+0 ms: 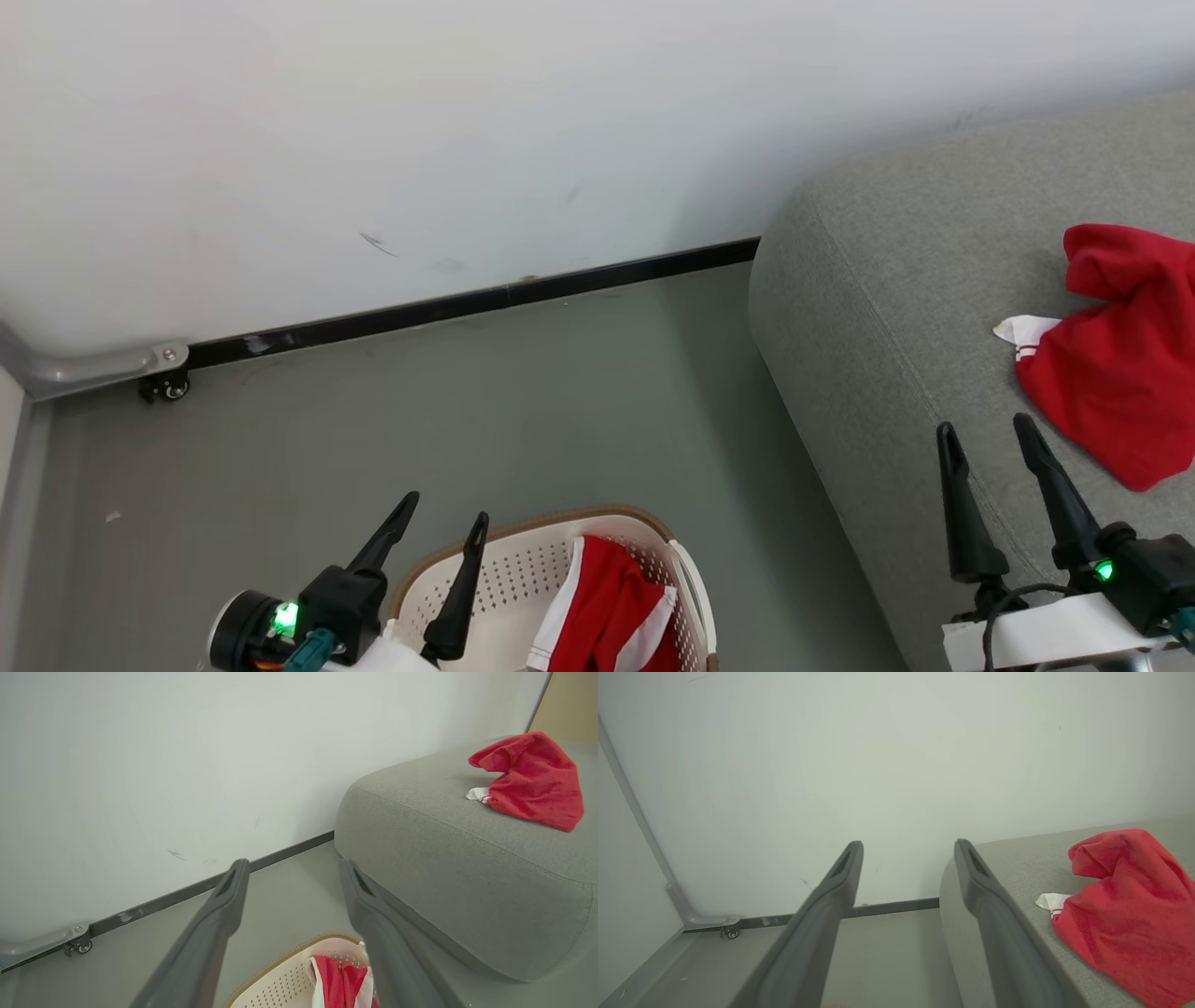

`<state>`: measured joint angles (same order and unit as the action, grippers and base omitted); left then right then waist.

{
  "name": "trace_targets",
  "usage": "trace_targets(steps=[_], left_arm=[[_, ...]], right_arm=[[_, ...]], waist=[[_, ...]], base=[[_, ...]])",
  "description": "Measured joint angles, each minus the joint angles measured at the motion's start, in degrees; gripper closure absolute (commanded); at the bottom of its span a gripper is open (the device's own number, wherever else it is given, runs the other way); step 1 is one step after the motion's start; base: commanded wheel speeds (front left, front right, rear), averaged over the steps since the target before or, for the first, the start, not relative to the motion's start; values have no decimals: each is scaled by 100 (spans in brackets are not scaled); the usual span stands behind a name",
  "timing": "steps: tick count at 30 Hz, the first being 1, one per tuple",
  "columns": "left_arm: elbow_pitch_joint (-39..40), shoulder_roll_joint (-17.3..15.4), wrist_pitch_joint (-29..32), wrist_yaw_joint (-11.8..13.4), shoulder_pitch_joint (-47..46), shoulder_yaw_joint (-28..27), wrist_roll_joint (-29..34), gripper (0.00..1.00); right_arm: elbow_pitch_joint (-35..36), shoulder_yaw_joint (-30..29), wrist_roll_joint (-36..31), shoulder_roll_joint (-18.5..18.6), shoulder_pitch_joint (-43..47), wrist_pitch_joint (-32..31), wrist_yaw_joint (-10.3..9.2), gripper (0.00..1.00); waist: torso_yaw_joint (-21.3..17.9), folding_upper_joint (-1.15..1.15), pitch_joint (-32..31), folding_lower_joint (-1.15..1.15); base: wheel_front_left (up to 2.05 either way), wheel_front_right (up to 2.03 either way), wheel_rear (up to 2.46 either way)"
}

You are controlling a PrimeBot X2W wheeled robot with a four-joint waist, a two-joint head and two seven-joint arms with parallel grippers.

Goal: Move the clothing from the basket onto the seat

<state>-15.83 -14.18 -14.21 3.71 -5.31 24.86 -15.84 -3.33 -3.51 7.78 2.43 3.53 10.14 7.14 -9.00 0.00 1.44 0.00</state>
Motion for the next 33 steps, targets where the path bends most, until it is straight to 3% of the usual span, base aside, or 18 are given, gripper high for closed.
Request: trace_targets(steps=[20,33], left_arm=[[-1027,155,168,-422,-901,415,259,0],[-1797,152,288,-527,-1479,515,461,0]], right_arm=[[680,-140,0,-4,-14,1,-1,0],[1040,-97,36,-10,-318,4,0,0]], waist=[[-316,0,755,0],[-621,0,1513,0]], base=[[0,0,0],[0,0,0]])
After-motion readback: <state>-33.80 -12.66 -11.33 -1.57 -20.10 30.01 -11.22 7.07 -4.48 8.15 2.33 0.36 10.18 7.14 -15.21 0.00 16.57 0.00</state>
